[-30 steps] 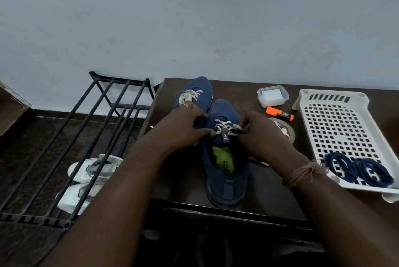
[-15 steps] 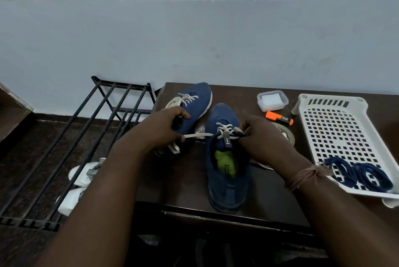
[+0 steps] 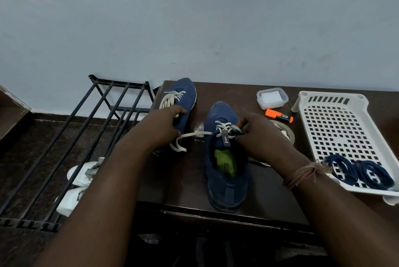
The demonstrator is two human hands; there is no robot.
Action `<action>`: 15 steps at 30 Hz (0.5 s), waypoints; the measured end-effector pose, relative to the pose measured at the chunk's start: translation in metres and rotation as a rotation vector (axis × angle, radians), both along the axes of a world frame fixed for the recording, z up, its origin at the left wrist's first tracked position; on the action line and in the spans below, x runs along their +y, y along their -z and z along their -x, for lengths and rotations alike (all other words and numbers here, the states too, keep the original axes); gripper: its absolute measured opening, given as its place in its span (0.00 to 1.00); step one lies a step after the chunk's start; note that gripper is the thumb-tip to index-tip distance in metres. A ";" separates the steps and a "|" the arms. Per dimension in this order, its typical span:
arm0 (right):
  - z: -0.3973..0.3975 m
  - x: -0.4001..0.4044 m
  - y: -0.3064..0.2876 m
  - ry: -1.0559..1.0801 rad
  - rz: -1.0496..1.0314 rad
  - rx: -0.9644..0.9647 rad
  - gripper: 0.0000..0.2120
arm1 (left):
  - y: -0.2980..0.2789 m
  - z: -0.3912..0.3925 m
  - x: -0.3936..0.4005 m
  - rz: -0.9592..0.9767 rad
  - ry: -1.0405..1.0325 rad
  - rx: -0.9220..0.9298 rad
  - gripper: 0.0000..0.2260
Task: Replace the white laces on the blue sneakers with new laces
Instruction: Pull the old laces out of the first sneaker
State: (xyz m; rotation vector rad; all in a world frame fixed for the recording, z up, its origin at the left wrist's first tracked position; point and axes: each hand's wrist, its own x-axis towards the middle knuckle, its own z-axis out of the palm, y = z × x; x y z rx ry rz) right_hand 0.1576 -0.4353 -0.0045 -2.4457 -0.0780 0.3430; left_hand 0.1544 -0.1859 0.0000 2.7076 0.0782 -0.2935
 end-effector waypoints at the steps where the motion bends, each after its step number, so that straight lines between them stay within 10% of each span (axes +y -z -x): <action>1: 0.000 0.000 0.000 0.004 -0.003 0.001 0.07 | 0.001 0.000 0.001 -0.004 0.005 -0.001 0.29; 10: -0.001 0.001 0.001 0.030 -0.036 0.009 0.08 | 0.000 0.002 -0.042 -0.059 0.017 -0.381 0.10; 15: -0.002 -0.004 -0.001 0.041 -0.071 0.064 0.08 | 0.007 0.010 -0.079 0.156 0.227 -0.143 0.13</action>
